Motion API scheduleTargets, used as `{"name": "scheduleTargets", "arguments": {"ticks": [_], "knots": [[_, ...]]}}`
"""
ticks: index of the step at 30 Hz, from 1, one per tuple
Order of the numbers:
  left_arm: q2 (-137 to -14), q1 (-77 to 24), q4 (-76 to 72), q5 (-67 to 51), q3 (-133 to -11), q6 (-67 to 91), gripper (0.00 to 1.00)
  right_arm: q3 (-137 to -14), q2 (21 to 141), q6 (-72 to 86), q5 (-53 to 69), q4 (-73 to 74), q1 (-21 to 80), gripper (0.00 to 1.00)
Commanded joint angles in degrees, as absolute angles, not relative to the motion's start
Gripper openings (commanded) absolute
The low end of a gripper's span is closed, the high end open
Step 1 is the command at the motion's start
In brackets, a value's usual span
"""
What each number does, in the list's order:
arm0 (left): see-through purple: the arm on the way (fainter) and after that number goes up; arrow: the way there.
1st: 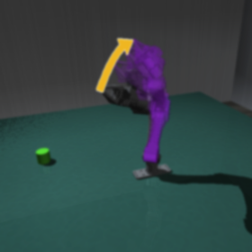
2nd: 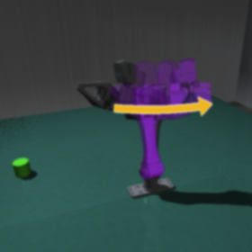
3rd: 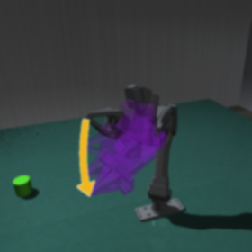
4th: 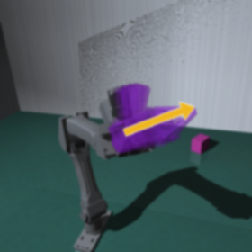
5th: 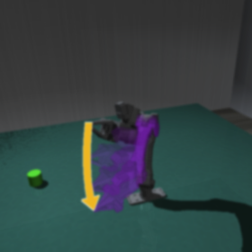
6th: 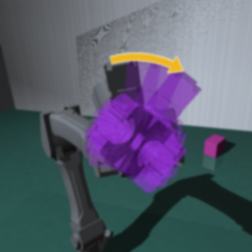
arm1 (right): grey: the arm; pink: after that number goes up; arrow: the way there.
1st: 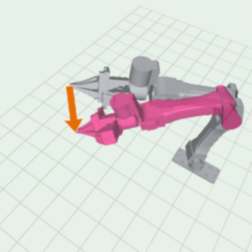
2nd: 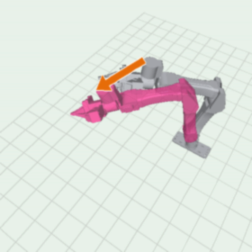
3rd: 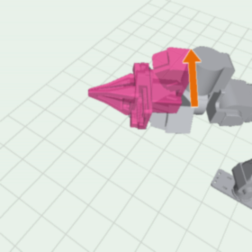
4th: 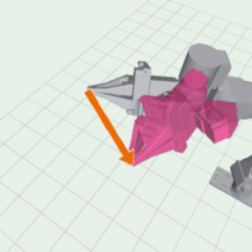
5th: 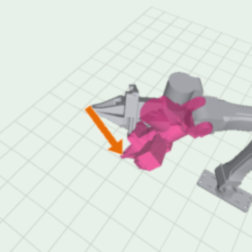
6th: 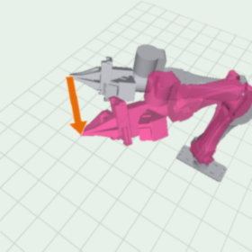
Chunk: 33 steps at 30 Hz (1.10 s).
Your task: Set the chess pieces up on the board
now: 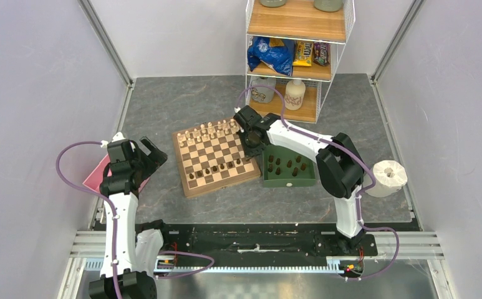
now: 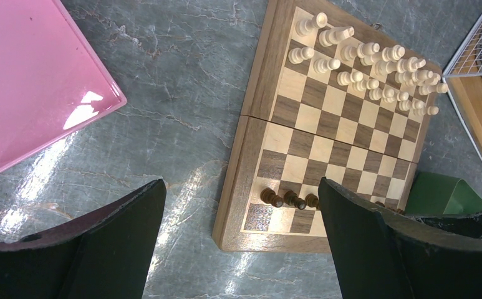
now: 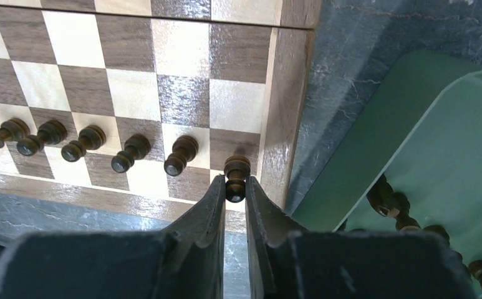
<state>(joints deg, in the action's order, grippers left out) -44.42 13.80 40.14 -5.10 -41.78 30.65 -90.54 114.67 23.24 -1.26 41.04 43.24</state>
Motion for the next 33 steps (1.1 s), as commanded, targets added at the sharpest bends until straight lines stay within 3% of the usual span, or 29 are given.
{"name": "scheduleTargets", "arguments": {"ticks": [1, 15, 27, 33], "knots": [[-43.36, 14.40, 38.41, -6.33, -41.55, 31.42, 0.99, -93.83, 115.81, 23.82, -0.73, 39.73, 43.24, 0.20], [-43.41, 14.59, 38.40, -6.33, -41.49, 31.38, 0.99, -93.87, 117.20, 23.89, -0.15, 39.81, 43.68, 0.23], [-43.42, 14.76, 38.38, -6.35, -41.48, 31.38, 0.99, -95.46, 114.54, 23.55, 1.55, 39.81, 43.77, 0.47], [-43.48, 14.74, 38.41, -6.37, -41.50, 31.38, 0.99, -94.00, 107.65, 22.13, -4.39, 40.42, 43.47, 0.58]]}}
